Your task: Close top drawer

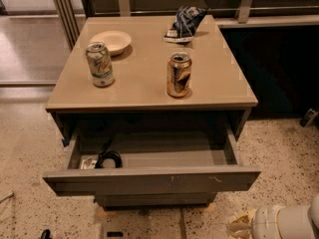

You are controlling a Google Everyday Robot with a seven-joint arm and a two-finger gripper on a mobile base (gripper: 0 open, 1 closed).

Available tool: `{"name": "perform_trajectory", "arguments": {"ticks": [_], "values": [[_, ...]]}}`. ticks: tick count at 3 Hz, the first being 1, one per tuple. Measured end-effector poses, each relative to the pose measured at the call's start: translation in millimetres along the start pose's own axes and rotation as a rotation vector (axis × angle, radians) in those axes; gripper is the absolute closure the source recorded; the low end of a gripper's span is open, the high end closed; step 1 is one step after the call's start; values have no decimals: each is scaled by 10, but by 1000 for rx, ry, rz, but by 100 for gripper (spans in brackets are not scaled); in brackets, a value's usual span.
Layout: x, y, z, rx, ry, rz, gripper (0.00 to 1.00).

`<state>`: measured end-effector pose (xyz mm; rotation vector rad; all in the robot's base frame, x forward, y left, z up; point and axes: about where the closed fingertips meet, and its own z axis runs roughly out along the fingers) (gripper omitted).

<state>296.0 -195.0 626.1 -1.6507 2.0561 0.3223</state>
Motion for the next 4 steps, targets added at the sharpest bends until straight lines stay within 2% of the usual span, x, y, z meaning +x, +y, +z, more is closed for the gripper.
{"name": "perform_trajectory", "arguments": {"ticks": [1, 2, 3, 4], "values": [[-62, -26, 16, 35, -33, -50, 100], [-264, -132, 103, 103, -123, -124, 100], [-584, -328, 275, 168, -245, -236, 100], [-736, -469, 421, 201, -300, -278, 100]]}}
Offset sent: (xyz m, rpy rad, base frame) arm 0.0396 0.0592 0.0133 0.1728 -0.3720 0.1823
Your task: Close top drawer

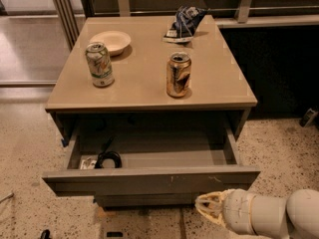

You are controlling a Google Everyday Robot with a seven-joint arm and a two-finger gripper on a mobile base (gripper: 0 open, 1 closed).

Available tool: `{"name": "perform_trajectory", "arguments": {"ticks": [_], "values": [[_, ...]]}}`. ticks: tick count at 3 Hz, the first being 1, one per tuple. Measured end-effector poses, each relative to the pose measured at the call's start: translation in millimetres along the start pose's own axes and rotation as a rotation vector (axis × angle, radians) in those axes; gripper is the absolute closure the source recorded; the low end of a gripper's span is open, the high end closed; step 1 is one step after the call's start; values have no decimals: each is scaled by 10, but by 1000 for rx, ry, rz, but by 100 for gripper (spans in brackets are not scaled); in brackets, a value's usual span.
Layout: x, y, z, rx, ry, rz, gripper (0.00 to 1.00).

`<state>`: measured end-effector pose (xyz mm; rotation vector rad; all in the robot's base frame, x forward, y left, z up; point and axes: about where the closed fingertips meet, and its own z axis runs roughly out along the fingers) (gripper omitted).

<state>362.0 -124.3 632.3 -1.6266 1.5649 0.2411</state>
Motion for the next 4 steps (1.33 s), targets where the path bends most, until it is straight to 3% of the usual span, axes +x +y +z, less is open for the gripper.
{"name": "perform_trajectory", "arguments": {"ticks": [1, 4], "values": [[15, -147, 180, 32, -25, -26, 100], [152, -793, 552, 133, 13, -39, 100]]}}
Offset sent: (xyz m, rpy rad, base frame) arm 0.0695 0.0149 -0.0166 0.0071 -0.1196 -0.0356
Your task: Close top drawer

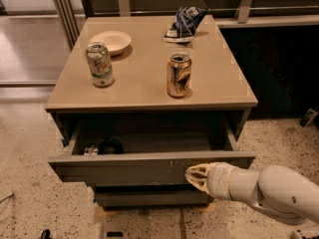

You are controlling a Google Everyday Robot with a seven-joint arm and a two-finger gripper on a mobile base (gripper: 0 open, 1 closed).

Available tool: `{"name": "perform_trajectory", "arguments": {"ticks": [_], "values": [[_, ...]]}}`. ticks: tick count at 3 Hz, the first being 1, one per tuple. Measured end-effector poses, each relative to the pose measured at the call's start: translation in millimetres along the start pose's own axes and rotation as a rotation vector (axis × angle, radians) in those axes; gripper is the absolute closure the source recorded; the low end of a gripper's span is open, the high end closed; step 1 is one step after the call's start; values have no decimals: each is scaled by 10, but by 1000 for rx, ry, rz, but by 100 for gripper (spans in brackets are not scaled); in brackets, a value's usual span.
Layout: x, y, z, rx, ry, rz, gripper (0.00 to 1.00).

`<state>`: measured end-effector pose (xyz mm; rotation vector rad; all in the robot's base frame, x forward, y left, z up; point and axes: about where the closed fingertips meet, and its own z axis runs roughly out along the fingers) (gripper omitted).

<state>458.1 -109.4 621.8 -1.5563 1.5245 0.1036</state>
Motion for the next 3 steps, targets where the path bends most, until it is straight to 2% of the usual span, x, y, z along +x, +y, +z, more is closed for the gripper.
{"name": "perform_trajectory", "arguments": {"ticks": [1, 3], "values": [[9, -327, 498, -26, 6, 5, 100], [32, -351, 549, -17, 4, -17, 100]]}}
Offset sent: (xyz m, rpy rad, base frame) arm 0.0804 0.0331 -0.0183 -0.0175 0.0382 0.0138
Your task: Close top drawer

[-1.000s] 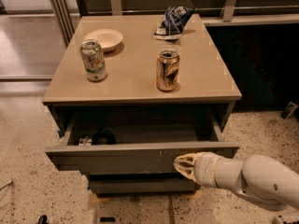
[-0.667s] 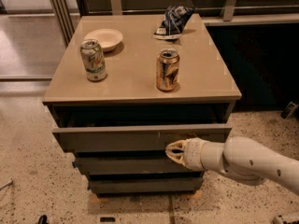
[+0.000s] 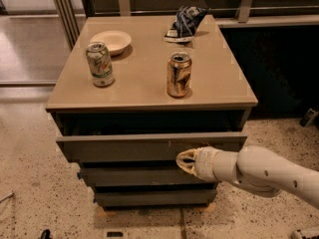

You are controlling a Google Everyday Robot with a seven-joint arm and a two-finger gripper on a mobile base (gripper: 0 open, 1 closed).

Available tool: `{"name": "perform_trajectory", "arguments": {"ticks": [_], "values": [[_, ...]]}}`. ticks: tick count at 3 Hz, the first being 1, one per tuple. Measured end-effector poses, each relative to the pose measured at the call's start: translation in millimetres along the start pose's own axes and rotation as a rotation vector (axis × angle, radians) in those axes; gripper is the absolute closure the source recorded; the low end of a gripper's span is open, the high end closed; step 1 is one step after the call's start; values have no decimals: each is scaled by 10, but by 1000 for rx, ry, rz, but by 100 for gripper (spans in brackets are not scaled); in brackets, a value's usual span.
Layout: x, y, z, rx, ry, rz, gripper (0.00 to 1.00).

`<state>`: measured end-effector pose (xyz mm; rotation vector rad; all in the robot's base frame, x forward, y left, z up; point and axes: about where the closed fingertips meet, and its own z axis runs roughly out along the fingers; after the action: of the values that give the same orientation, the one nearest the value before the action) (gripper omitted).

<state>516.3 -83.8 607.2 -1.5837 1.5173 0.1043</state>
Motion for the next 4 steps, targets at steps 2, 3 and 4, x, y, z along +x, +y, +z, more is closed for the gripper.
{"name": "perform_trajectory", "arguments": {"ticks": [2, 3, 4], "values": [[83, -285, 256, 42, -9, -48, 100], [89, -302, 281, 47, -9, -53, 100], [105, -321, 263, 44, -16, -50, 100]]}}
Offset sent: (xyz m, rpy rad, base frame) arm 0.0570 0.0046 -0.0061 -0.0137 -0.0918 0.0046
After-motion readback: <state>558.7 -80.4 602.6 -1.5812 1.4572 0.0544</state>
